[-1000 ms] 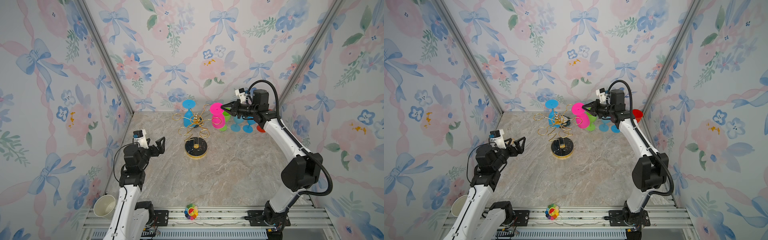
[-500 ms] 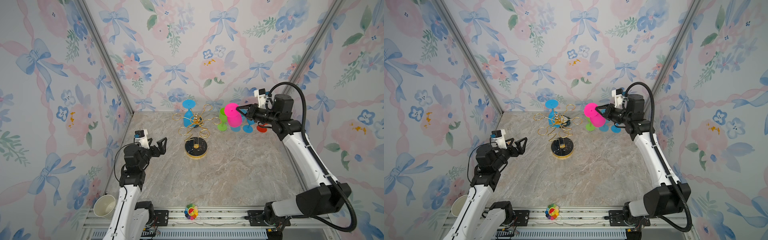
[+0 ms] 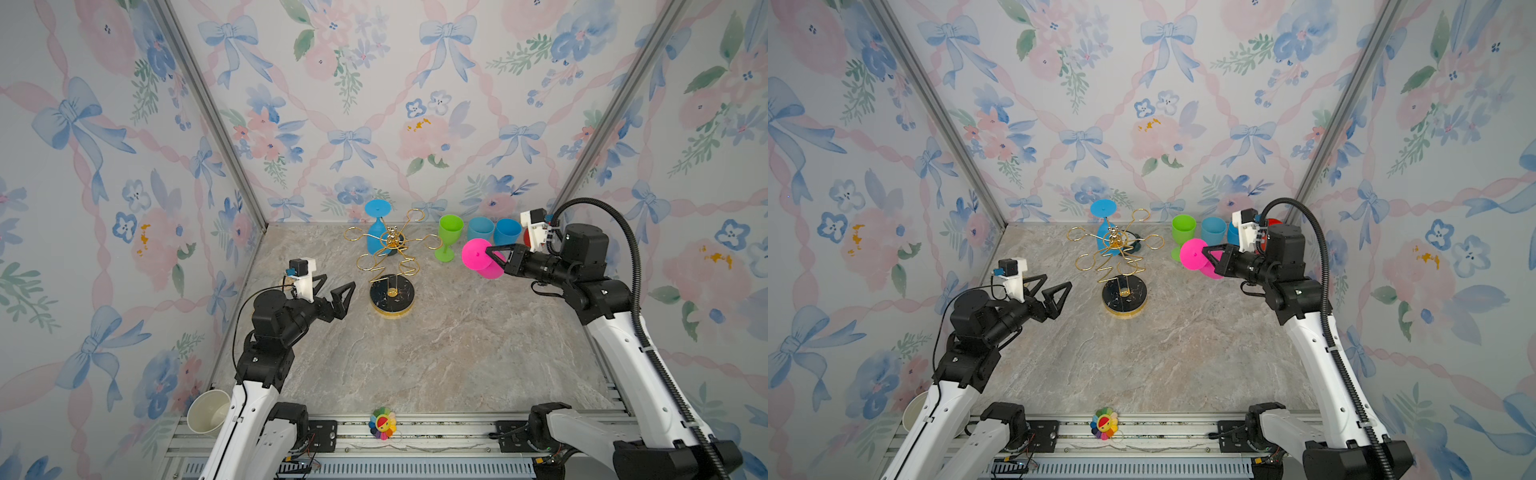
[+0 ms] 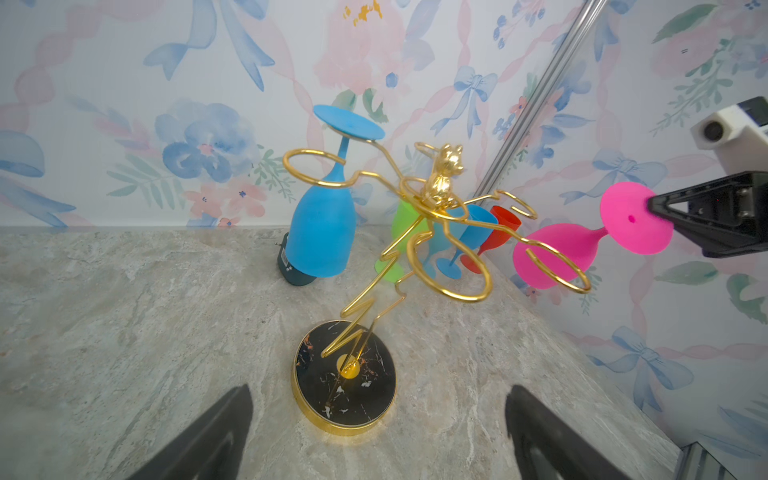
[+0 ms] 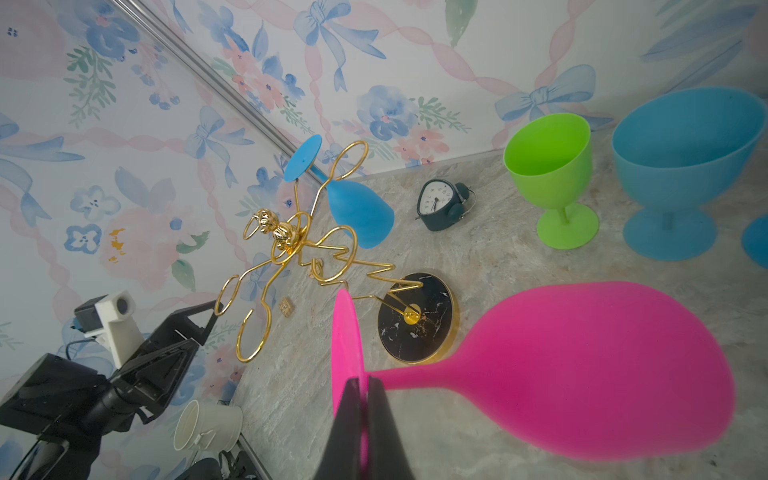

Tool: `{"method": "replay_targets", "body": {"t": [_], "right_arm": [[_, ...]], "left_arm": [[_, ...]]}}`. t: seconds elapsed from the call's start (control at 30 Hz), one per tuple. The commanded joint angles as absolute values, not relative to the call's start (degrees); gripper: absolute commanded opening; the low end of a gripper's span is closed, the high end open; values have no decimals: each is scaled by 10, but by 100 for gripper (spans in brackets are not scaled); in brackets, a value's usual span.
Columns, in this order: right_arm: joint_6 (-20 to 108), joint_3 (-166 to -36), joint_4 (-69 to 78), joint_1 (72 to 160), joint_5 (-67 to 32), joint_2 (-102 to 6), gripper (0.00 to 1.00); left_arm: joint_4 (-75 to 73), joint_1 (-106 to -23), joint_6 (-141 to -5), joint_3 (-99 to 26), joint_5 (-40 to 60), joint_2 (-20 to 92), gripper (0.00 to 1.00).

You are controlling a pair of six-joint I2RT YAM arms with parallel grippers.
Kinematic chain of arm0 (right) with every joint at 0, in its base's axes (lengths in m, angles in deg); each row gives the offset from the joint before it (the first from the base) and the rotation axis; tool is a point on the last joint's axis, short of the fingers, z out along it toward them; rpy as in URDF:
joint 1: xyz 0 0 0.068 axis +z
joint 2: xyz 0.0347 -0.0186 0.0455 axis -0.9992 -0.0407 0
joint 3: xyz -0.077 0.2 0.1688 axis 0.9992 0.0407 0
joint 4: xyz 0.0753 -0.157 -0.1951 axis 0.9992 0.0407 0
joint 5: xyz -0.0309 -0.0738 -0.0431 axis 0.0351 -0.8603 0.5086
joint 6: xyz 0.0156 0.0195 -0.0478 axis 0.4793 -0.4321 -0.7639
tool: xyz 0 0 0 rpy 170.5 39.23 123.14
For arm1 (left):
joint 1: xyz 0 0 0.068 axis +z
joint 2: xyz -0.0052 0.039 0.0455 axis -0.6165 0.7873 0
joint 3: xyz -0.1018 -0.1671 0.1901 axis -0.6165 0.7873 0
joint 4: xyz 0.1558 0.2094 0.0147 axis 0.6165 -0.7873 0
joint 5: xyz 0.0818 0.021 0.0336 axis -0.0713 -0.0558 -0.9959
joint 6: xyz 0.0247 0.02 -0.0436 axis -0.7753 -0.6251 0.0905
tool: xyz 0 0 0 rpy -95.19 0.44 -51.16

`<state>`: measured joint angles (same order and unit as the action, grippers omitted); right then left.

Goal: Take the wine glass off the wine glass rack
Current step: 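Carry the pink glass toward the left gripper while the left gripper reaches toward it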

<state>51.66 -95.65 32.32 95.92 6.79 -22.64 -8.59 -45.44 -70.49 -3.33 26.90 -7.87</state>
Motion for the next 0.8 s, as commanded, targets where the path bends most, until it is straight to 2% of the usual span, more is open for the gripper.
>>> {"method": "replay_targets", "body": {"t": [0.0, 0.13, 0.5, 0.6, 0.77], "right_arm": [[478, -925, 349, 961, 52, -190, 3], [462, -893, 351, 965, 44, -154, 2], [424, -837, 328, 1011, 47, -76, 0], [413, -828, 326, 1027, 54, -56, 0], [409, -808, 310, 1044, 77, -20, 0]], "left_arm": [[-118, -475, -706, -66, 305, -97, 97], [-118, -542, -686, -83, 318, -93, 96], [-116, -879, -690, -163, 143, 5, 94], [-117, -927, -692, -191, 120, 45, 92], [-116, -934, -664, -219, 133, 104, 87]]}}
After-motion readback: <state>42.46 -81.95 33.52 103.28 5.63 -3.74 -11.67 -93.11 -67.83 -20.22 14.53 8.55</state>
